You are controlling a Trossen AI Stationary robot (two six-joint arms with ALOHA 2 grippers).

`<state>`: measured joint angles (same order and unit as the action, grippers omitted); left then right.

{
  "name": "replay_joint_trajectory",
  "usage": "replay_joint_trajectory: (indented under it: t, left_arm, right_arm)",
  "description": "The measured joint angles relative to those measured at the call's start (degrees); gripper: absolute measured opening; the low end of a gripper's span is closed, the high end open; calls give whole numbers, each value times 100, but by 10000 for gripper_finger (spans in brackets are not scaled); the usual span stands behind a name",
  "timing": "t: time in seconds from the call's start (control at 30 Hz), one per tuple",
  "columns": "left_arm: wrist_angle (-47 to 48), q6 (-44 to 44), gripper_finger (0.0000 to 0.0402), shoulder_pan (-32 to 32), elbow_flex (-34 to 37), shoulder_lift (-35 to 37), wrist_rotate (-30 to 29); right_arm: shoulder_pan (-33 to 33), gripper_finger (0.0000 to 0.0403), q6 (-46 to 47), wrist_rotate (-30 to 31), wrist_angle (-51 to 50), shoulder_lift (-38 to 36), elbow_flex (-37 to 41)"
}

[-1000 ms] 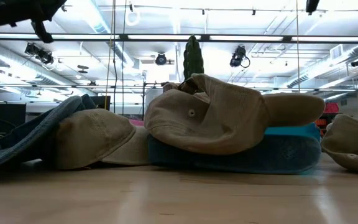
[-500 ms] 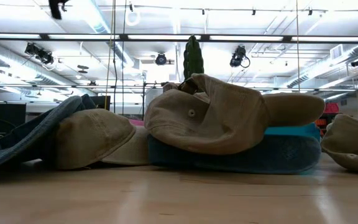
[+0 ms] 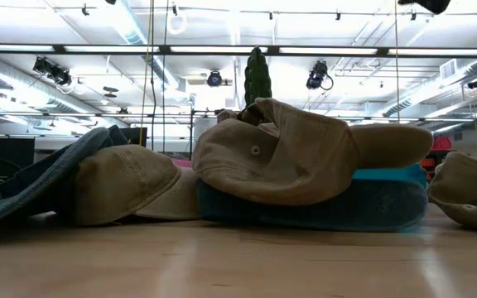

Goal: Pick & Place hat
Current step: Put the right brown cap into the red bin

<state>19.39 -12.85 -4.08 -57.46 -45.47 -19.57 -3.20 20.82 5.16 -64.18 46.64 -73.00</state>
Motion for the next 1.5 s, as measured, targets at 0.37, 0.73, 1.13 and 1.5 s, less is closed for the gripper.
replay_joint_trajectory:
  t: [0.37,0.73,1.13,1.5]
  left_arm:
    - [25,-3,212,-382,-41,-777,148]
    - [93,-154,211,-556,-41,-906,144]
    - [285,-153,211,-557,-41,-903,142]
    - [308,-152,211,-555,-41,-903,140]
  right_arm:
    - [-2,267,-2106,-1647,-331,682,789]
    - [-2,266,-4181,-1763,-219,1779,1637]
    - [-2,266,-5190,-1763,1222,2190,2718]
    - [-2,250,-5755,-1731,1548,2973,3087]
